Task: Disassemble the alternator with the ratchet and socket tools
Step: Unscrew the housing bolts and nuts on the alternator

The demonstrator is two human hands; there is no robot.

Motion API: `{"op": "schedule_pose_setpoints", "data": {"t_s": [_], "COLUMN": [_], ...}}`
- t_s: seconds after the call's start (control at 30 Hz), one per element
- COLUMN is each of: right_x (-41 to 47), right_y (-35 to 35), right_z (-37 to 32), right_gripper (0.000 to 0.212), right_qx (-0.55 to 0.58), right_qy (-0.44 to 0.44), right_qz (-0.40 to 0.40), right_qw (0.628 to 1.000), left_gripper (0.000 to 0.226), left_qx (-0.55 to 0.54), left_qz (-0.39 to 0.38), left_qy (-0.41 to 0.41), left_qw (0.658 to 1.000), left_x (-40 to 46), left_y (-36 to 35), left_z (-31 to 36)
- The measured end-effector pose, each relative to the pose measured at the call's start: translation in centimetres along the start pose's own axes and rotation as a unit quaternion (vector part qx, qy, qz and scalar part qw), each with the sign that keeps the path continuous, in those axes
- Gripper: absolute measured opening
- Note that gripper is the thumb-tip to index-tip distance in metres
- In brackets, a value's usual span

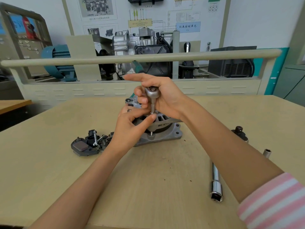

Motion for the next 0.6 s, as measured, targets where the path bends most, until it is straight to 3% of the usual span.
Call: {"op": "schedule_pose_setpoints", "data": {"t_s": [0.17,0.27,0.37,0.43,0.5,0.6], "right_x": [-0.1,-0.8,-3.2,-4.2,-4.3,-4.5], "right_y": [-0.5,1.1,2.6,2.5,2.9,3.5], "right_z": [0.0,-0.7,-2.2,-3.2,-3.1,-2.3], "right_gripper": [0.039,0.037,0.036,0.045,0.048,0.019], "right_qx": [-0.008,-0.037,-0.196,-0.288,-0.281,-0.194], "right_qy": [0.004,0.062,0.147,0.167,0.145,0.092], "right_qz": [0.03,0.155,0.335,0.389,0.417,0.453], "right_qw": [1.0,0.985,0.91,0.859,0.852,0.865], "left_gripper": [0.023,0.02,0.035,0.044,0.05,0.05], "left_qx": [-0.006,-0.007,0.0,0.016,0.013,0.013], "left_qz": [0.008,0.015,0.017,0.019,0.02,0.034], "left_qy": [-0.023,-0.022,-0.027,-0.037,-0.038,-0.035], "left_qw": [1.0,1.0,0.999,0.999,0.999,0.999], "left_x": [0.1,0.2,0.1,0.0,0.0,0.2], "left_y": [0.2,0.3,0.3,0.3,0.3,0.4], "left_z": [0.4,0.3,0.5,0.8,0.6,0.1]}}
Point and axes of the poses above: each hand's wrist, its own x-axis towards the middle knuckle, its own y-axis out of the back of the hand, z = x × y, the point moved 10 cm from there along x, towards the middle knuckle, and after that the axes turned 15 degrees about y, right-handed, at the moved point
